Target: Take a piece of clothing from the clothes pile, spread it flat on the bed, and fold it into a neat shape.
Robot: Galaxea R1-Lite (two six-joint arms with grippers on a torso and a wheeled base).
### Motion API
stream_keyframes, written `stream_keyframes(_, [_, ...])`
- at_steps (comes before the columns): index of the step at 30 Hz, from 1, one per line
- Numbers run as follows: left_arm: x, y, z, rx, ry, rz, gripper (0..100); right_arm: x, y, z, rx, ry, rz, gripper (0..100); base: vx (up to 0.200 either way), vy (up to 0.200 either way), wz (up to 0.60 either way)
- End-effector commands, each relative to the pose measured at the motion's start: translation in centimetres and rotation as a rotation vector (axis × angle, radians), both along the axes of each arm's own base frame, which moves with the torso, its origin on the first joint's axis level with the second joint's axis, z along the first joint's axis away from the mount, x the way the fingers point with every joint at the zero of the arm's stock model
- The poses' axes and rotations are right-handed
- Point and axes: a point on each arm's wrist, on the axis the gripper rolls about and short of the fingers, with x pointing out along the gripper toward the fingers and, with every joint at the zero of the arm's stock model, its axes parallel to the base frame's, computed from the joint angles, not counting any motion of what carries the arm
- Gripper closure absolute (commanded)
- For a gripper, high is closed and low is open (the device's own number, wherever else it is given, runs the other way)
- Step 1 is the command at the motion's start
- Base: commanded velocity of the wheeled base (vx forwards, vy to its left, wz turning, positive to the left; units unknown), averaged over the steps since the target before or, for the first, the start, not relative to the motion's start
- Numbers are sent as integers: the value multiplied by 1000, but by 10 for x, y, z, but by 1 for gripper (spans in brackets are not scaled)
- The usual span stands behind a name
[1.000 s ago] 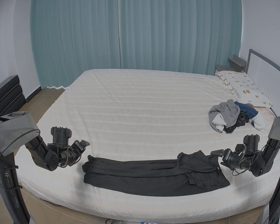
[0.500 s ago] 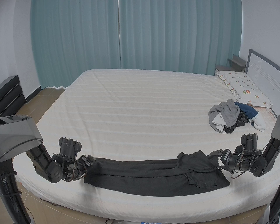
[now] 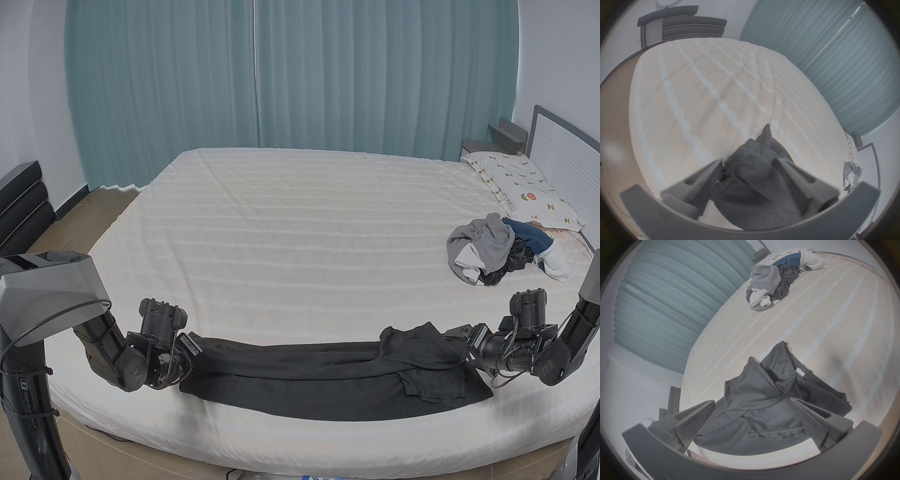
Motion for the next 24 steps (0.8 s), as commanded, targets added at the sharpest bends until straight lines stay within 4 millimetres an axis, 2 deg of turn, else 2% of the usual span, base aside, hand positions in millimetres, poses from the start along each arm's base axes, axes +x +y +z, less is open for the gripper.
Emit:
stream_keyframes(1, [2,2,-3,0,5,9,100,1,10,-2,10,12,-10,0,0,0,0])
stream_keyframes(9, [5,3,18,-50,-91,51,100,2,18,-11,11,51,-28,0,0,0,0])
stream_keyframes(15, [5,3,28,-63,-127,56,100,13,20,-21,-29,59,-74,0,0,0,0])
stream_keyframes(24, [5,3,29,-79,-133,63,100,4,28,-10,-39,67,-46,0,0,0,0])
